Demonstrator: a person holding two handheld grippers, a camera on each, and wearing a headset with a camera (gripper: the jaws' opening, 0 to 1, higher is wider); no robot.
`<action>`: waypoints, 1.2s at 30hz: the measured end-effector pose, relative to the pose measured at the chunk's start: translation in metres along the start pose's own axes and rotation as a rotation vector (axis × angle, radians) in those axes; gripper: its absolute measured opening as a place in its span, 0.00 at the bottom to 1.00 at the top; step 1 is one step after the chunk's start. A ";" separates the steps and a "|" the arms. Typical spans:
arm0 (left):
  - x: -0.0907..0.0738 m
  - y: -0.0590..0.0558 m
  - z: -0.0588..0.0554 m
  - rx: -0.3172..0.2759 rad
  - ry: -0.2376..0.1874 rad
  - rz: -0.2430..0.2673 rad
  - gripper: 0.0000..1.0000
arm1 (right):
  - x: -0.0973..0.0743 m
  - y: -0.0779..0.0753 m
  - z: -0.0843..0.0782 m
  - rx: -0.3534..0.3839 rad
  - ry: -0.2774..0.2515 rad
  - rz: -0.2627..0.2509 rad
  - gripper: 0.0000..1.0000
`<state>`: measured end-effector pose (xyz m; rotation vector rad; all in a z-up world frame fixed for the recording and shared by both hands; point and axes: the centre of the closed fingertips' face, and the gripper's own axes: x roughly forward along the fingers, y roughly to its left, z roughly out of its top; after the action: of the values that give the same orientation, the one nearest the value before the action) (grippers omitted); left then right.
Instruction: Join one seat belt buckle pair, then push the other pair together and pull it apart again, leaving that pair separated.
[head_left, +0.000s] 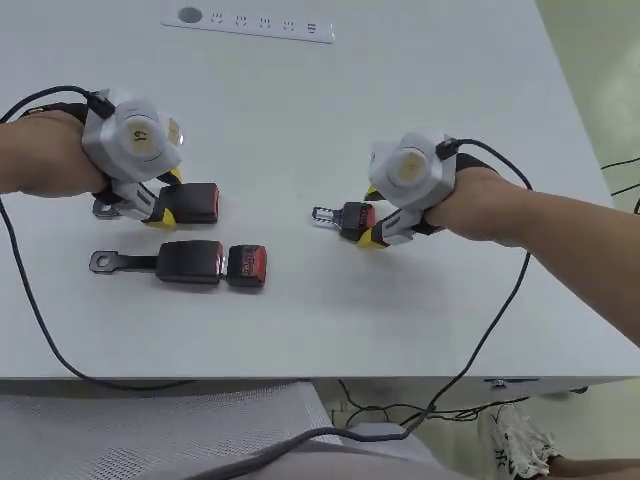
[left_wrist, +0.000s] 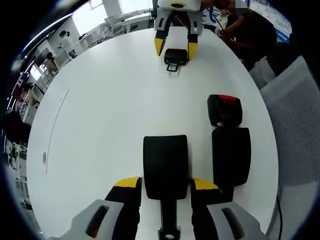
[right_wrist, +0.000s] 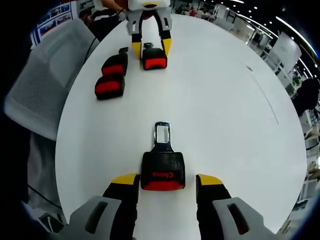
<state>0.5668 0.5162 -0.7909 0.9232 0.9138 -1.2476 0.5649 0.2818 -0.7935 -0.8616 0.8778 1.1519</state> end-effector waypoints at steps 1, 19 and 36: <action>0.000 -0.001 -0.001 -0.006 0.000 0.001 0.46 | -0.001 -0.001 -0.001 0.004 0.002 -0.008 0.49; -0.048 -0.017 -0.013 -0.243 -0.141 0.181 0.60 | -0.041 0.030 0.020 0.252 -0.229 -0.125 0.49; -0.075 -0.065 -0.056 -0.451 -0.226 0.289 0.80 | -0.061 0.072 0.021 0.398 -0.312 -0.176 0.62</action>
<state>0.4922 0.5888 -0.7459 0.5197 0.8028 -0.8307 0.4863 0.2912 -0.7377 -0.4093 0.7220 0.8869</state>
